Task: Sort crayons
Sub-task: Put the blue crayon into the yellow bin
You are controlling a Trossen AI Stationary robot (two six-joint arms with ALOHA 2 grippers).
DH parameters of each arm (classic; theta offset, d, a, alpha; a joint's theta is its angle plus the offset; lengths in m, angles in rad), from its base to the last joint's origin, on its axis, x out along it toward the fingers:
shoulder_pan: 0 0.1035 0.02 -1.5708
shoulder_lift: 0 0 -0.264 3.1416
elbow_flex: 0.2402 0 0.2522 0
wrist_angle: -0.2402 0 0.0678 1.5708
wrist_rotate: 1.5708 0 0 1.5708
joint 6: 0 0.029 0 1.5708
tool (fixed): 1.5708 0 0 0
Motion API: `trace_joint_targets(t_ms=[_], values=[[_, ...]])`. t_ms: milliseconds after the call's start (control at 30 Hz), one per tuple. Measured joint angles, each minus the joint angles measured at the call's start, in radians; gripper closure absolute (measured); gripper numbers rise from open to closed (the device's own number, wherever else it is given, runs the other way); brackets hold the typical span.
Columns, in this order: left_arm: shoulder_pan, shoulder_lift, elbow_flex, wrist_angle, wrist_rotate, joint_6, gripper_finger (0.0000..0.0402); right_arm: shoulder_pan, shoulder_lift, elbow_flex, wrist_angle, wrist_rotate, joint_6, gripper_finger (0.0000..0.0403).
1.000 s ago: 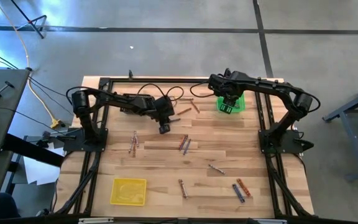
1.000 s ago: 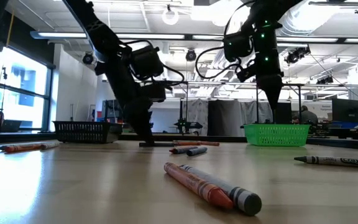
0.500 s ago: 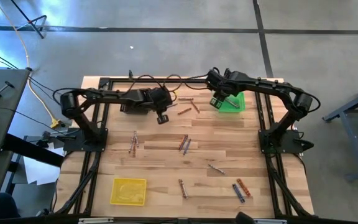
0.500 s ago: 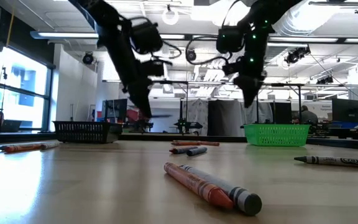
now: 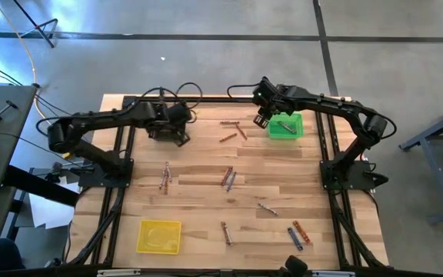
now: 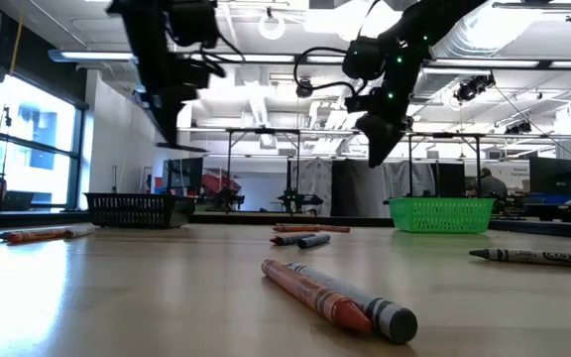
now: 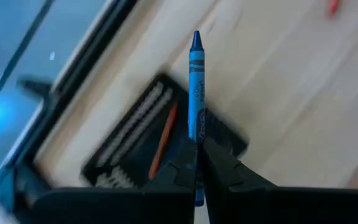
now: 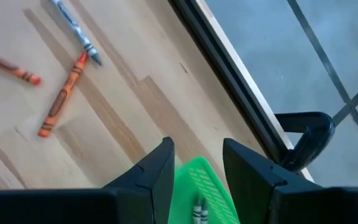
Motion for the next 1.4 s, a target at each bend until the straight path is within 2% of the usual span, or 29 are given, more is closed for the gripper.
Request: trace_joint_targets(t_ms=[67, 167, 367, 533, 733, 900, 1033, 1133, 1400], values=[[-0.002, -0.029, -0.009, -0.060, 0.020, -0.042, 0.0401, 0.000, 0.000, 0.000, 0.009, -0.003, 0.023, 0.0272], [-0.024, -0.060, -0.014, -0.190, 0.103, -0.145, 0.0401, 0.001, 0.000, 0.000, 0.012, -0.003, 0.037, 0.0272], [-0.186, -0.114, -0.015, -0.323, 0.290, -0.345, 0.0401, 0.001, 0.000, 0.000, 0.012, -0.003, 0.049, 0.0272], [-0.420, -0.135, -0.015, -0.312, 0.429, -0.619, 0.0401, 0.000, 0.000, 0.000, 0.015, -0.003, 0.048, 0.0272], [-0.749, -0.126, -0.015, -0.244, 0.475, -1.061, 0.0401, 0.000, 0.000, 0.000, 0.044, -0.003, 0.016, 0.0272], [-0.962, -0.127, -0.015, -0.109, 0.483, -1.355, 0.0401, 0.000, 0.000, 0.000, 0.077, -0.003, -0.003, 0.0272], [-1.068, -0.125, -0.014, 0.007, 0.516, -1.410, 0.0401, 0.000, 0.000, 0.000, 0.090, -0.003, -0.005, 0.0272], [-1.115, -0.125, -0.014, 0.015, 0.531, -1.453, 0.0401, 0.000, 0.000, 0.000, 0.095, -0.003, -0.001, 0.0272], [-1.164, -0.111, -0.014, 0.050, 0.533, -1.531, 0.0401, 0.000, 0.000, 0.000, 0.105, -0.003, 0.033, 0.0272]])
